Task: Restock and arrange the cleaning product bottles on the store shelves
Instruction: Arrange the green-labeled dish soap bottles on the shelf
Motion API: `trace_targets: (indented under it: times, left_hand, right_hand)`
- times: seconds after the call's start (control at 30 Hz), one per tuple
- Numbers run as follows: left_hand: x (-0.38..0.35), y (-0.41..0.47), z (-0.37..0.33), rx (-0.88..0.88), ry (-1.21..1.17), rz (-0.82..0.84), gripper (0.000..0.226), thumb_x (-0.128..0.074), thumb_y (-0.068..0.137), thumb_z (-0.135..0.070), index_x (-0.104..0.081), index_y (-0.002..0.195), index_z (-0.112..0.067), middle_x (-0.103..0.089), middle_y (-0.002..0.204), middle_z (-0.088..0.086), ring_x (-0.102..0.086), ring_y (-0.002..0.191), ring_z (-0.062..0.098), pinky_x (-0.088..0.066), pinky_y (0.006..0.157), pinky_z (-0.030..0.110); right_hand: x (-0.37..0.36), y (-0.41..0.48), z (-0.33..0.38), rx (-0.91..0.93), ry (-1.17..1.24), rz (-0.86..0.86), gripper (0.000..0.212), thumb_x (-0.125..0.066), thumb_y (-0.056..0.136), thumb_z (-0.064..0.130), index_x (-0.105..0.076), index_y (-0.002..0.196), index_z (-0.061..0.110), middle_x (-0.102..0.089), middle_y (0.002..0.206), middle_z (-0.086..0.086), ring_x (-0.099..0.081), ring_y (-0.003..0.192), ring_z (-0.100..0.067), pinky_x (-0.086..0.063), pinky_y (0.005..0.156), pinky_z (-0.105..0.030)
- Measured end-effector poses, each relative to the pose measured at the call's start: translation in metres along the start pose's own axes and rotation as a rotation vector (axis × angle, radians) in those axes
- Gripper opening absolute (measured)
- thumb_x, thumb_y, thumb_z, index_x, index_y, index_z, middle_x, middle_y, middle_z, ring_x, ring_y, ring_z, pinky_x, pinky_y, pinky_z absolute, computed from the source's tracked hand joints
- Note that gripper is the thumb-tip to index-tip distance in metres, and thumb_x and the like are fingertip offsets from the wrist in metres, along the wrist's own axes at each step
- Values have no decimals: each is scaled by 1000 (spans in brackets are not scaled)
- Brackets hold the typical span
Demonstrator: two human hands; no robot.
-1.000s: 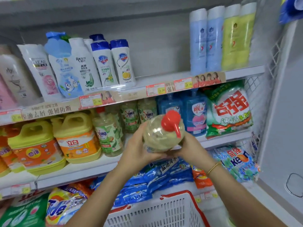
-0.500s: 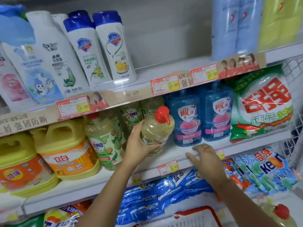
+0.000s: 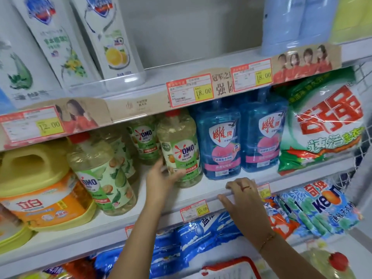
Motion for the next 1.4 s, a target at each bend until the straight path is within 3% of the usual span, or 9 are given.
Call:
trace_targets:
  times: [0.1, 0.27, 0.37, 0.53, 0.7, 0.8, 0.97, 1.1, 1.4]
  left_hand:
    - [-6, -10, 11, -1, -3, -16, 44, -78, 75, -5, -64, 115, -17, -69, 99, -9, -65, 88, -5, -47, 69, 5]
    - [-3, -7, 6, 18, -56, 85, 46, -71, 80, 1, -59, 124, -8, -69, 108, -1, -63, 79, -15, -47, 68, 4]
    - [12, -1, 4, 29, -1, 169, 47, -72, 83, -7, -56, 127, -7, -66, 114, -2, -62, 81, -18, -47, 69, 4]
    - [42, 27, 10, 72, 60, 35, 78, -75, 76, -44, -40, 140, -18, -54, 131, -11, -50, 121, 9, -37, 98, 23]
    - [39, 54, 30, 143, -32, -103, 68, -61, 91, -35, -28, 148, -17, -45, 133, -9, -42, 123, 8, -30, 100, 20]
    - [35, 75, 44, 206, -19, -201, 85, -69, 85, -32, -18, 152, -16, -37, 151, 5, -37, 137, 24, -30, 114, 40]
    - [30, 94, 54, 294, 69, -282, 77, -69, 80, -15, -30, 146, -9, -45, 144, 11, -45, 131, 28, -40, 108, 40]
    - [19, 75, 58, 347, 223, -222, 86, -60, 57, -40, -45, 134, -2, -53, 130, 19, -56, 111, 33, -51, 94, 38]
    - [22, 93, 49, 335, 220, -385, 72, -70, 85, -22, -31, 139, 4, -43, 141, 21, -44, 130, 33, -37, 107, 37]
  right_hand:
    - [6, -3, 2, -40, 69, -98, 42, -39, 87, 46, -64, 95, 13, -57, 93, -3, -51, 94, -22, -51, 89, -47]
    - [-1, 0, 6, 13, -89, 133, 68, -6, 87, 51, -60, 113, 19, -56, 114, 0, -46, 111, -21, -32, 107, -45]
    - [9, 1, 27, 57, 95, -137, 35, -42, 87, 32, -64, 103, 10, -63, 98, -6, -59, 93, -27, -51, 89, -47]
    - [-4, 26, 68, 349, 137, -213, 44, -41, 92, 33, -55, 127, 11, -61, 118, -9, -48, 112, -20, -45, 96, -34]
    - [-18, 35, 64, 333, 60, -292, 43, -39, 90, 26, -51, 130, 21, -61, 112, -8, -58, 89, -20, -53, 58, -26]
    - [-19, 36, 65, 349, 72, -275, 42, -39, 90, 26, -50, 130, 21, -60, 113, -9, -62, 75, -21, -51, 48, -25]
    - [-22, 37, 63, 394, 93, -296, 41, -39, 92, 24, -45, 133, 21, -61, 112, -12, -63, 73, -22, -53, 49, -27]
    - [-25, 37, 62, 399, 92, -308, 42, -39, 92, 24, -44, 133, 21, -62, 113, -12, -64, 74, -21, -52, 50, -27]
    - [-29, 37, 58, 394, 108, -333, 42, -38, 92, 22, -61, 125, 9, -64, 111, -14, -65, 73, -24, -55, 52, -29]
Point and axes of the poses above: each hand's wrist, its own y-axis towards the middle knuckle, its own x-axis out of the back of the hand, z = x × y, the point moved 3 cm from there along y, towards the middle knuckle
